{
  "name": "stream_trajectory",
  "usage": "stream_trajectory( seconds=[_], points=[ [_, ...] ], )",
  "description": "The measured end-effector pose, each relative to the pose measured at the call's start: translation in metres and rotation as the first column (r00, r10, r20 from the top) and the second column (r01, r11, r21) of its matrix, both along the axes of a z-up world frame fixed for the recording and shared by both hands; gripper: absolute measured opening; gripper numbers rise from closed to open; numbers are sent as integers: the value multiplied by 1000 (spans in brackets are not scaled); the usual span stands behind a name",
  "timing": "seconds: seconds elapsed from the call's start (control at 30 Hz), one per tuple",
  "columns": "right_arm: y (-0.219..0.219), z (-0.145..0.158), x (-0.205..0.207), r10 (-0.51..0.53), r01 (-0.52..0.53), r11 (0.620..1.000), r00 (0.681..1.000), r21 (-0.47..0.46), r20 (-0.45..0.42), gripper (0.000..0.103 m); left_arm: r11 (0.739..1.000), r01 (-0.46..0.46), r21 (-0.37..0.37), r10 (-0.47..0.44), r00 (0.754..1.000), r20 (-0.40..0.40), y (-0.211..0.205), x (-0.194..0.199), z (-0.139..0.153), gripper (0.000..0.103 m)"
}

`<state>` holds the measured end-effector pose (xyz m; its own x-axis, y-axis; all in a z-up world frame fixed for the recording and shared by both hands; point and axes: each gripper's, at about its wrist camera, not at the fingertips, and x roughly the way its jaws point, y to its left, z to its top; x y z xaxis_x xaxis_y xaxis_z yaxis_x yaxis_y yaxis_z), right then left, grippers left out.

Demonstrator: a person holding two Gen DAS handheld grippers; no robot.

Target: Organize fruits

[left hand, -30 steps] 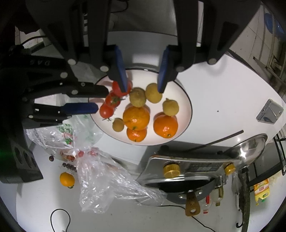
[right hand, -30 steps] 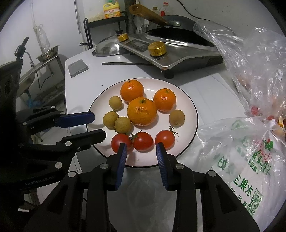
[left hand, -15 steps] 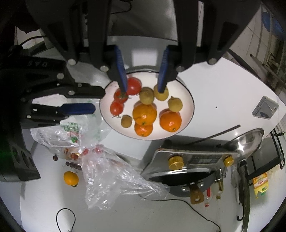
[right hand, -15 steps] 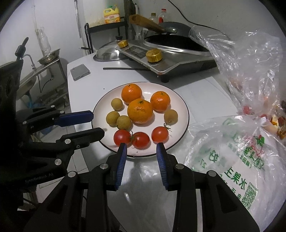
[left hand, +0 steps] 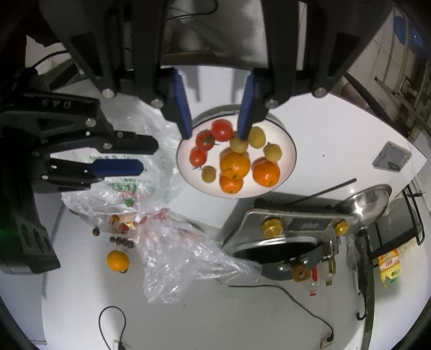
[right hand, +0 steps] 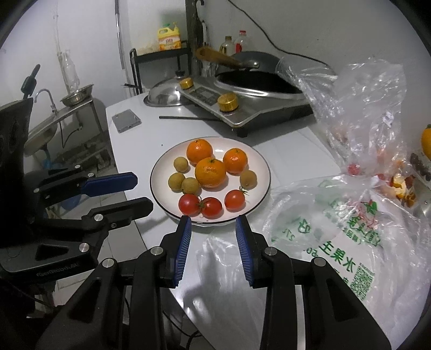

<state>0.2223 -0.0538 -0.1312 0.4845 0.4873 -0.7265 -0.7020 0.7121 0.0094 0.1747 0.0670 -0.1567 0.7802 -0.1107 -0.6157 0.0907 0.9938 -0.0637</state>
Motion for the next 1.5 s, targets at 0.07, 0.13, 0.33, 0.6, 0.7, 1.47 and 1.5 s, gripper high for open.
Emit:
stream_trajectory(
  seconds=[0.07,0.13,0.33,0.6,0.7,1.47,1.5],
  points=[
    [-5,5,-5,-4,4,1000,1000,5,12,36,1000,0,6,0,1000,10,-4,-5,4,37],
    [-9,9,-10,-6,6,1000,1000,9,22,36,1000,-1,2,1,1000,21,-7,-10,8,40],
    [-26,21,-28,-19,18,1000,998,26,53,36,1000,-9,-25,10,997,71,-17,-33,25,66],
    [-50,41,-56,-40,33,997,994,65,104,45,1000,-18,-8,19,993,119,-36,-63,44,73],
    [-61,52,-68,-55,44,995,990,85,131,46,1000,-22,-18,25,990,138,-42,-74,52,81],
    [-124,148,-151,-220,133,958,911,255,350,62,994,-93,60,60,908,414,-80,-164,154,92],
    [-127,153,-154,-230,140,955,904,261,359,62,994,-94,61,59,902,427,-81,-166,159,94]
  ],
)
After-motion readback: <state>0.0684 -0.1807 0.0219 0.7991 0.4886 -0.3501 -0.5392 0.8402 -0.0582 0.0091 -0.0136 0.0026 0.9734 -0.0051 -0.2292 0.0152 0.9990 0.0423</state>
